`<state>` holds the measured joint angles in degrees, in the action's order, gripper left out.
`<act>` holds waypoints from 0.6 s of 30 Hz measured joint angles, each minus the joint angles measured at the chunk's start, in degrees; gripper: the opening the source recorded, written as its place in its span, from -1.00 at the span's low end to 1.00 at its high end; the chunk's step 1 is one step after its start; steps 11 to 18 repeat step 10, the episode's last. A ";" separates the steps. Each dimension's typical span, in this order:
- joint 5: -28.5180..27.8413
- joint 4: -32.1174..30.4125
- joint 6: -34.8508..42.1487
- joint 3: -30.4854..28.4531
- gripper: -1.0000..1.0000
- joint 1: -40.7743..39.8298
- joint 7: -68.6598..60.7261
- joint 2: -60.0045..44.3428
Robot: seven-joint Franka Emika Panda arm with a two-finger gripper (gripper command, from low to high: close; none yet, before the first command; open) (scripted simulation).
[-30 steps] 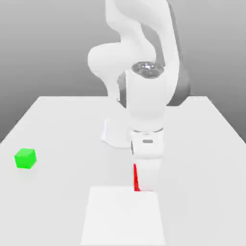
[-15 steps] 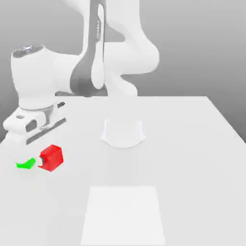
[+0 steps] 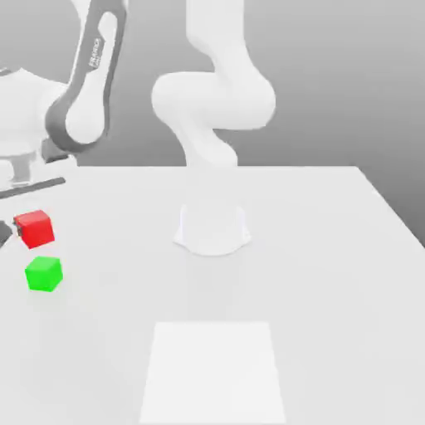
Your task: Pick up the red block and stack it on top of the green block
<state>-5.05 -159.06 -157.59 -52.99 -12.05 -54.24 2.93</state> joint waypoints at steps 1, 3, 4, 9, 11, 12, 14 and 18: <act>3.03 0.01 -0.94 0.31 -1.00 0.40 -2.14 -1.44; 9.77 0.12 -2.62 2.09 -1.00 0.37 -6.92 -4.44; 13.30 0.23 -3.37 3.38 -1.00 -0.20 -9.44 -5.93; 27.52 1.01 -6.27 12.07 1.00 -5.84 -19.73 -12.13; 27.52 1.01 -6.27 12.07 1.00 -5.84 -19.73 -12.13; 27.52 1.01 -6.27 12.07 1.00 -5.84 -19.73 -12.13; 27.52 1.01 -6.27 12.07 1.00 -5.84 -19.73 -12.13; 27.52 1.01 -6.27 12.07 1.00 -5.84 -19.73 -12.13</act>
